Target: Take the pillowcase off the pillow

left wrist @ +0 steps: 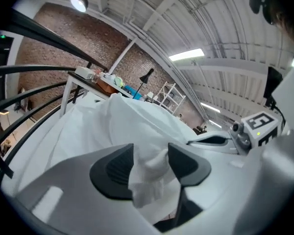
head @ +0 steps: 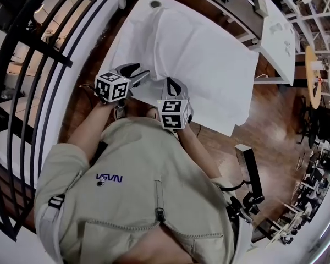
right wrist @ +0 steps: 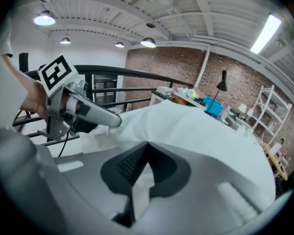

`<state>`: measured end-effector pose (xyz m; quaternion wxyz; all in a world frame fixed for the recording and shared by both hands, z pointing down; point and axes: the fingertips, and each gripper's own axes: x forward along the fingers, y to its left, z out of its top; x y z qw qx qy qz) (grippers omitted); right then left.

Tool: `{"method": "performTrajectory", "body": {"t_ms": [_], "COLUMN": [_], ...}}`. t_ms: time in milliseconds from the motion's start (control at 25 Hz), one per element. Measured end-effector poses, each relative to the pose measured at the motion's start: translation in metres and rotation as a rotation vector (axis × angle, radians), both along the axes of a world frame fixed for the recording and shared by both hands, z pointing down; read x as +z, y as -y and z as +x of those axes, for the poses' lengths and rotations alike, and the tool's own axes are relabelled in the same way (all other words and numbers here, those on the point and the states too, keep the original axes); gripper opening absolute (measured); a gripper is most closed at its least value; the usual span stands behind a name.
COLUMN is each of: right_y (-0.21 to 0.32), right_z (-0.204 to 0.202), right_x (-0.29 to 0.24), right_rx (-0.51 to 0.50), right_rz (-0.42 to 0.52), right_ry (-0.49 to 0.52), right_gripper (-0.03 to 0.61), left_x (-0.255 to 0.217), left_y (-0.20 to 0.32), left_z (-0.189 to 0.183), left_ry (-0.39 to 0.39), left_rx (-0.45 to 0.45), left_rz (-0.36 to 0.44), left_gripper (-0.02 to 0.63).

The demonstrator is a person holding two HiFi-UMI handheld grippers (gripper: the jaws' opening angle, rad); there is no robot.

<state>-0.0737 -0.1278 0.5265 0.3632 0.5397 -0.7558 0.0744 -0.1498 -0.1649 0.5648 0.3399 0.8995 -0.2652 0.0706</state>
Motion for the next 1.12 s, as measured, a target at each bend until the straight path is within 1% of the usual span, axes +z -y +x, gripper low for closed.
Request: {"method": "performTrajectory", "body": {"t_ms": [120, 200, 280, 360, 400, 440, 480, 520, 560, 720, 800, 880, 920, 1000, 1040, 1120], "right_y": [-0.007, -0.009, -0.009, -0.007, -0.007, -0.007, -0.006, -0.005, -0.003, 0.002, 0.0, -0.004, -0.006, -0.013, -0.016, -0.025], "right_z": [0.014, 0.015, 0.013, 0.012, 0.011, 0.01, 0.01, 0.011, 0.014, 0.038, 0.06, 0.09, 0.103, 0.118, 0.12, 0.117], "right_x": [0.007, 0.01, 0.011, 0.013, 0.014, 0.014, 0.012, 0.009, 0.004, -0.019, -0.028, -0.032, -0.03, -0.017, -0.007, 0.016], "right_rx": [0.031, 0.033, 0.027, 0.019, 0.014, 0.009, 0.007, 0.01, 0.018, 0.085, 0.141, 0.213, 0.245, 0.276, 0.278, 0.269], "right_rz": [-0.019, -0.022, -0.022, -0.024, -0.024, -0.021, -0.013, 0.0, 0.017, 0.09, 0.115, 0.116, 0.105, 0.069, 0.044, -0.02], "right_ry": [0.016, 0.018, 0.018, 0.022, 0.023, 0.022, 0.019, 0.013, 0.007, -0.007, -0.016, -0.017, -0.012, -0.016, -0.026, -0.031], "right_gripper": [0.006, 0.007, 0.008, 0.006, 0.006, 0.006, 0.006, 0.006, 0.006, 0.006, 0.006, 0.006, 0.008, 0.008, 0.008, 0.008], "left_x": [-0.003, -0.002, 0.003, 0.013, 0.017, 0.018, 0.013, 0.004, -0.008, -0.055, -0.075, -0.091, -0.093, -0.083, -0.072, -0.038], "left_y": [0.009, 0.008, -0.003, -0.012, -0.012, -0.009, -0.003, 0.003, 0.008, 0.025, 0.034, 0.039, 0.038, 0.026, 0.016, -0.005], "left_z": [-0.011, -0.011, 0.0, 0.016, 0.02, 0.02, 0.019, 0.017, 0.014, 0.004, -0.003, -0.008, -0.009, -0.009, -0.008, -0.012], "left_ry": [-0.036, -0.041, -0.029, 0.031, 0.075, 0.111, 0.124, 0.117, 0.103, 0.042, -0.006, -0.049, -0.061, -0.056, -0.046, -0.028], "left_rx": [-0.053, -0.047, 0.023, 0.1, 0.112, 0.106, 0.092, 0.08, 0.073, 0.043, -0.004, -0.042, -0.045, -0.022, -0.01, -0.013], "left_rz": [-0.032, -0.05, -0.077, -0.086, -0.075, -0.057, -0.036, -0.015, 0.008, 0.084, 0.097, 0.102, 0.102, 0.084, 0.059, -0.022], "left_gripper": [0.229, 0.229, 0.245, 0.261, 0.248, 0.141, 0.093, 0.059, 0.048, 0.032, 0.029, 0.028, 0.028, 0.028, 0.027, 0.026]}}
